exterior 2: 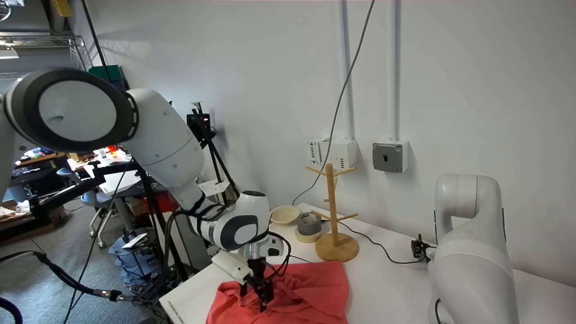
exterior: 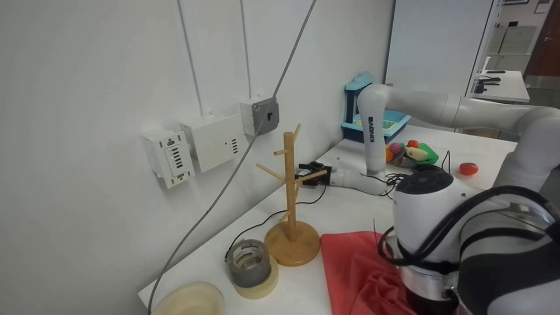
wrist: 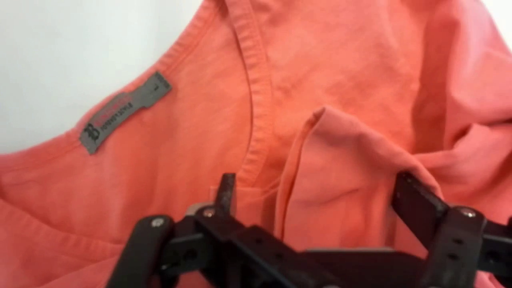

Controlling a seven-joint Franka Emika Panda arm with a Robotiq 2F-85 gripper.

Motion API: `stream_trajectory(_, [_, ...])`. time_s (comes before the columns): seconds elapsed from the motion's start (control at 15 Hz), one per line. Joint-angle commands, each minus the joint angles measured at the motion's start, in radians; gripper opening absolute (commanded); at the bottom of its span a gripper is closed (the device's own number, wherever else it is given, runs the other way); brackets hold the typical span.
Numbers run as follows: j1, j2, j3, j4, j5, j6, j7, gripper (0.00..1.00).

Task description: Move the shirt away from you then unfold it

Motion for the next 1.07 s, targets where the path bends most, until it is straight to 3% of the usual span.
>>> stream_trajectory(0.0, [-0.007,-0.082,0.025,-0.063,0.032,-0.062,0.004,1.0])
stream_trajectory(0.07, [-0.006,-0.093,0.03,-0.071,0.036,-0.071,0.003,0.98])
stream_trajectory(0.2, [-0.009,-0.112,0.043,-0.084,0.05,-0.072,-0.004,0.74])
stream_trajectory(0.73, [-0.018,-0.134,0.066,-0.085,0.107,-0.055,-0.013,0.12])
stream_trajectory(0.87, [-0.018,-0.139,0.065,-0.082,0.114,-0.054,-0.011,0.0])
stream_trajectory(1.0, [-0.007,-0.15,0.057,-0.077,0.1,-0.055,0.002,0.0])
